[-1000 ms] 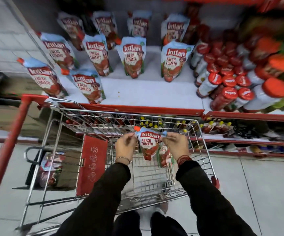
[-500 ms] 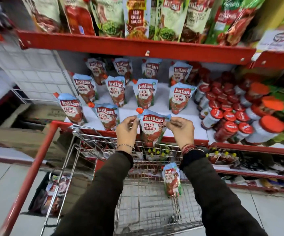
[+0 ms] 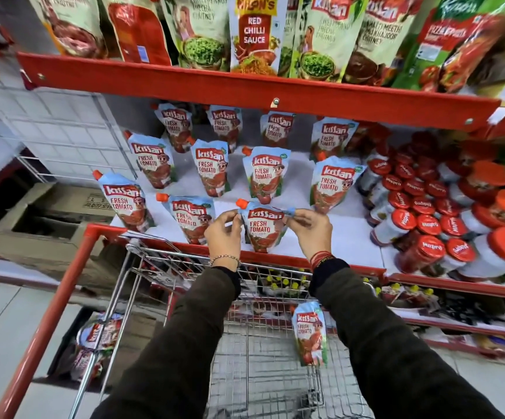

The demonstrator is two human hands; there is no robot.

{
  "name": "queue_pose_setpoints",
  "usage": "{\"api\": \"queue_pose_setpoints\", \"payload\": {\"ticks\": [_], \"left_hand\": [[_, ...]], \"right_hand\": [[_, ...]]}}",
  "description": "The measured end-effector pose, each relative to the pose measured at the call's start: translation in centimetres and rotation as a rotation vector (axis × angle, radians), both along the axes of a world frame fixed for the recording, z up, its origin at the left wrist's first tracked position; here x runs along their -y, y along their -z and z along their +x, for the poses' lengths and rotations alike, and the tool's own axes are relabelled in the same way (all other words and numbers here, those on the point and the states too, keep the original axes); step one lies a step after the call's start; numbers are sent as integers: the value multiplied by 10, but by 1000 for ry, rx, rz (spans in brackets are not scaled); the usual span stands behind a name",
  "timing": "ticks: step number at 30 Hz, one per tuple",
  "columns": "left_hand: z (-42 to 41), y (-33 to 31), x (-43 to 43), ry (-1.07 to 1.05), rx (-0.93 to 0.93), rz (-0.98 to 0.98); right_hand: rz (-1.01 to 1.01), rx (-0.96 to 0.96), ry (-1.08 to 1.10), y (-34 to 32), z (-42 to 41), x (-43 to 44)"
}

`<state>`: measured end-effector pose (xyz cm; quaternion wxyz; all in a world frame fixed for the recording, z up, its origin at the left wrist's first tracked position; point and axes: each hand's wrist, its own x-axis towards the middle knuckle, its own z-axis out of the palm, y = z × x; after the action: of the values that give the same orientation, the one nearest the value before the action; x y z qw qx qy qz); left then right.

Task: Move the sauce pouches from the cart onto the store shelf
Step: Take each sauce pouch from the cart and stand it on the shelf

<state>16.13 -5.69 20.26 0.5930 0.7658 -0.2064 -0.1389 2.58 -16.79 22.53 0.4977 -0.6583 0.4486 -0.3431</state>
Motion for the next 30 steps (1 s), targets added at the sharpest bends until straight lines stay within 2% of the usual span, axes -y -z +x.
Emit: {"api": "queue_pose_setpoints", "payload": {"ticks": [20, 25, 30], "left_hand": [[-22, 2, -4, 20, 11, -45], [-45, 23, -18, -36, 51, -85], [-87, 59, -34, 69, 125, -17]], "right_hand": [[68, -23, -104, 10, -20, -6], [64, -47, -84, 24, -41, -19], [60, -107, -69, 57, -74, -34]]}}
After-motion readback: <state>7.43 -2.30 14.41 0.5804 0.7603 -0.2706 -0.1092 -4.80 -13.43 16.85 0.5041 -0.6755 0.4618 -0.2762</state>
